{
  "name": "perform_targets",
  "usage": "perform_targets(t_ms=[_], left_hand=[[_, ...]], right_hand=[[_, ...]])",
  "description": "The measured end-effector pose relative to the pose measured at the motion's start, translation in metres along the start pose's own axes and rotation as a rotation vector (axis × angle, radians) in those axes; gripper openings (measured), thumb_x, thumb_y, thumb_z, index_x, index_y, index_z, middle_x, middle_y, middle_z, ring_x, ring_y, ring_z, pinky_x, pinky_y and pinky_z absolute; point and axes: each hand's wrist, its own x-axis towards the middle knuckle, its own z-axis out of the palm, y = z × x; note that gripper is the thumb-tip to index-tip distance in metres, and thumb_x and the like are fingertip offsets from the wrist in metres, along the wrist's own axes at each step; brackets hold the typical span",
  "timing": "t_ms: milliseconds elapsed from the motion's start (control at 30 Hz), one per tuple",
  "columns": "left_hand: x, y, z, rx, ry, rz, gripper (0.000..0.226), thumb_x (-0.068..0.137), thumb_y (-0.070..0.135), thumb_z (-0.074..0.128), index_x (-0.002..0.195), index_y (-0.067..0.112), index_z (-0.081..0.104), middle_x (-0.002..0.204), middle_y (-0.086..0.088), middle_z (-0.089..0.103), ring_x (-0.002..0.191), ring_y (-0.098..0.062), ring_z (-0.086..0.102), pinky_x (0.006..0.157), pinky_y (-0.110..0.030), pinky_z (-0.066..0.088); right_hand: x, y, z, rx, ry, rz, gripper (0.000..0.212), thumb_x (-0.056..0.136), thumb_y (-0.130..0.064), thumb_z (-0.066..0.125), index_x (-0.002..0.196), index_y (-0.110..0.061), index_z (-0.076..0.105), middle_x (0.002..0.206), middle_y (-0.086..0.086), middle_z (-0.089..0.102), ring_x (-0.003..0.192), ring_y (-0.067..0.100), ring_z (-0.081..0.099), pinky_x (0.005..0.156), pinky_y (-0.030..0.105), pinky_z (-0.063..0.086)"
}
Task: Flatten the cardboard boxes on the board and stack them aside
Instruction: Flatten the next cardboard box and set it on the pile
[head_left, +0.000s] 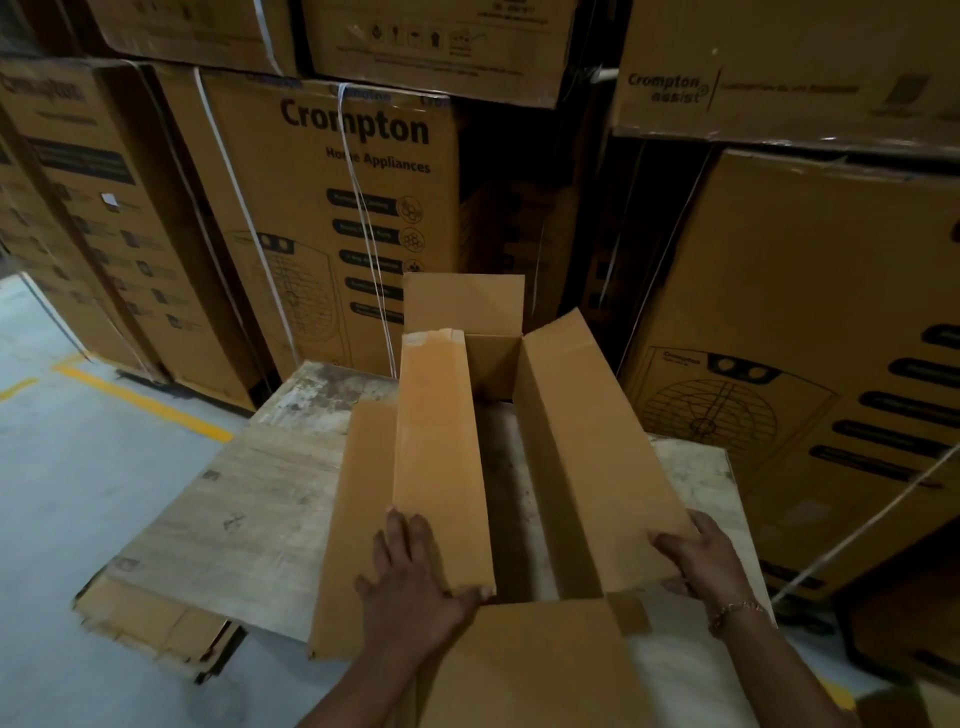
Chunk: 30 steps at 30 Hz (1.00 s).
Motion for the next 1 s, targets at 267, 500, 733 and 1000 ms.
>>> perform_targets(t_ms=[267, 500, 733, 1000], left_hand=[[0.015, 0.009, -0.022, 0.173, 0.004, 0.267, 0.102, 0.073, 0.079, 0.034, 0.156, 0.027, 0.006, 0.166, -0.002, -0.004, 0.151, -0.035, 0.005, 0.112, -0.065, 0.021], [-0.008, -0.091, -0.049, -0.479, 0.328, 0.023, 0.066, 0.084, 0.065, 0.048, 0.144, 0.037, 0.044, 0.133, 0.006, 0.063, 0.11, -0.021, 0.066, 0.089, -0.038, 0.052], [0.025, -0.129, -0.037, -0.649, -0.046, -0.053, 0.048, 0.098, 0.039, 0.049, 0.146, 0.034, 0.046, 0.139, -0.004, 0.06, 0.122, -0.03, 0.057, 0.096, -0.035, 0.045], [0.029, -0.109, -0.169, -1.052, 0.307, -0.163, 0.05, 0.096, 0.053, 0.05, 0.072, 0.01, 0.057, 0.073, -0.009, 0.055, 0.066, -0.025, 0.05, 0.07, -0.037, 0.036]], right_hand=[[0.011, 0.055, 0.042, -0.577, -0.024, 0.07, 0.046, 0.095, -0.045, 0.048, 0.139, -0.03, 0.046, 0.141, 0.01, 0.051, 0.121, 0.036, 0.053, 0.101, 0.051, 0.043], [-0.03, 0.033, 0.056, 0.175, 0.124, 0.191, 0.049, 0.088, -0.017, 0.073, 0.132, -0.013, 0.05, 0.126, 0.019, 0.061, 0.098, 0.034, 0.064, 0.072, 0.04, 0.054], [-0.075, 0.001, 0.075, 0.383, 0.055, 0.198, 0.034, 0.095, -0.004, 0.06, 0.125, -0.017, 0.053, 0.118, 0.014, 0.065, 0.094, 0.041, 0.069, 0.077, 0.046, 0.06], [-0.096, -0.036, 0.118, 0.503, 0.074, -0.086, 0.041, 0.088, 0.005, 0.063, 0.122, -0.017, 0.056, 0.116, 0.017, 0.064, 0.092, 0.033, 0.064, 0.06, 0.036, 0.059]])
